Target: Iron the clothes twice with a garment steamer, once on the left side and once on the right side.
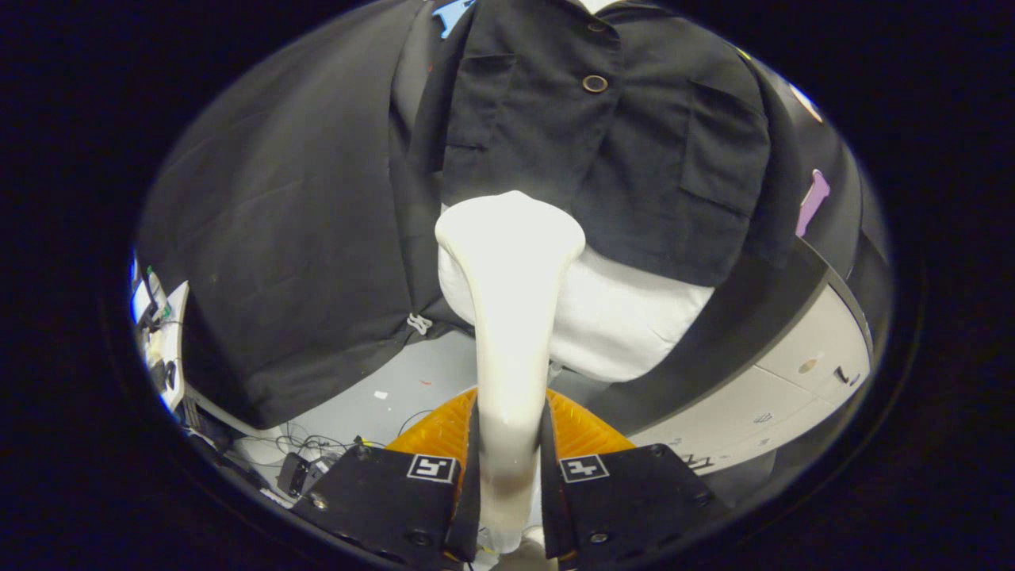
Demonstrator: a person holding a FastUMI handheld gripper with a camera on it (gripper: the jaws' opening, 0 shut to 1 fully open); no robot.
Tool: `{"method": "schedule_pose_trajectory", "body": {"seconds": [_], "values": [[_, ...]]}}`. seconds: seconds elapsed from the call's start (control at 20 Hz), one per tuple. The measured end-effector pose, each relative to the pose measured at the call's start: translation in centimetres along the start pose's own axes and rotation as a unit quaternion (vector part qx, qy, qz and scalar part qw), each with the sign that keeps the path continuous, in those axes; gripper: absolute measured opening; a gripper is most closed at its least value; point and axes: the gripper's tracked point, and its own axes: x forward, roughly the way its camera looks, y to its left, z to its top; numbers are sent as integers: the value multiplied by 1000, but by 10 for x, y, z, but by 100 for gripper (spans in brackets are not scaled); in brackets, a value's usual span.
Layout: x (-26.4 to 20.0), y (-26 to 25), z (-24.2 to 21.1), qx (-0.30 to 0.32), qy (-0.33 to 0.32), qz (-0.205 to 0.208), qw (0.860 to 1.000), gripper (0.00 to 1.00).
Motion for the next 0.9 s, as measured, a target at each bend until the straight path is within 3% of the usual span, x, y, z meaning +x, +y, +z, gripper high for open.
{"method": "schedule_pose_trajectory", "body": {"seconds": [0.45, 0.9], "values": [[-79, -101, -26, 70, -27, -50, 996, 34], [-147, -217, -20, 140, -76, -118, 980, 34]]}}
